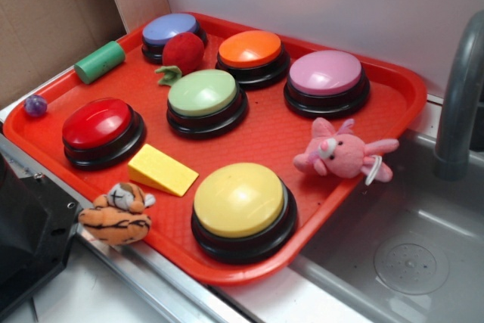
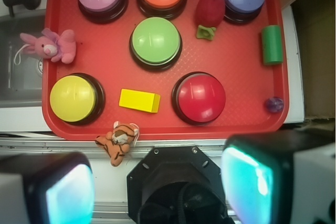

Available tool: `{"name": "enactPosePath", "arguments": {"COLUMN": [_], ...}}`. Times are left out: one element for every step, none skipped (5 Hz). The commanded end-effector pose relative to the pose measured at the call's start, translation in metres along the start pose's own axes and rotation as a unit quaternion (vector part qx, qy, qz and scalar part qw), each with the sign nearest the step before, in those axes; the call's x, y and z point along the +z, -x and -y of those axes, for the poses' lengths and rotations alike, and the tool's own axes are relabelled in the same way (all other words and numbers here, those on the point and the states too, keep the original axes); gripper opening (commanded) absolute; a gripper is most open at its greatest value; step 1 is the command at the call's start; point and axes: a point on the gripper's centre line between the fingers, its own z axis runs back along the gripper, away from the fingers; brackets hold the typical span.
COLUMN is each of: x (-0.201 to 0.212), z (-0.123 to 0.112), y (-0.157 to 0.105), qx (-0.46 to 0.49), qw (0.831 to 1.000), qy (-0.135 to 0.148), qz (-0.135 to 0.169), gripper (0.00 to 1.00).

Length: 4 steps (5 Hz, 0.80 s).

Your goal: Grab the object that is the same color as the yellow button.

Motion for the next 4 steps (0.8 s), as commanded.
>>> {"name": "enactPosePath", "arguments": {"x": [0.000,-0.019,-0.038,-0.061], "z": [0.000,0.002,0.005,0.012], "y": [0.000,-0.007,-0.014,-0.022], "qx": [0.000,-0.120,-0.229,-0.317], "qw": [1.000,0.993,0.973,0.947], "qy": [0.000,-0.003,-0.005,-0.040], "qz": [0.000,0.013,0.019,0.018], "gripper": [1.00,1.00,1.00,1.00]}}
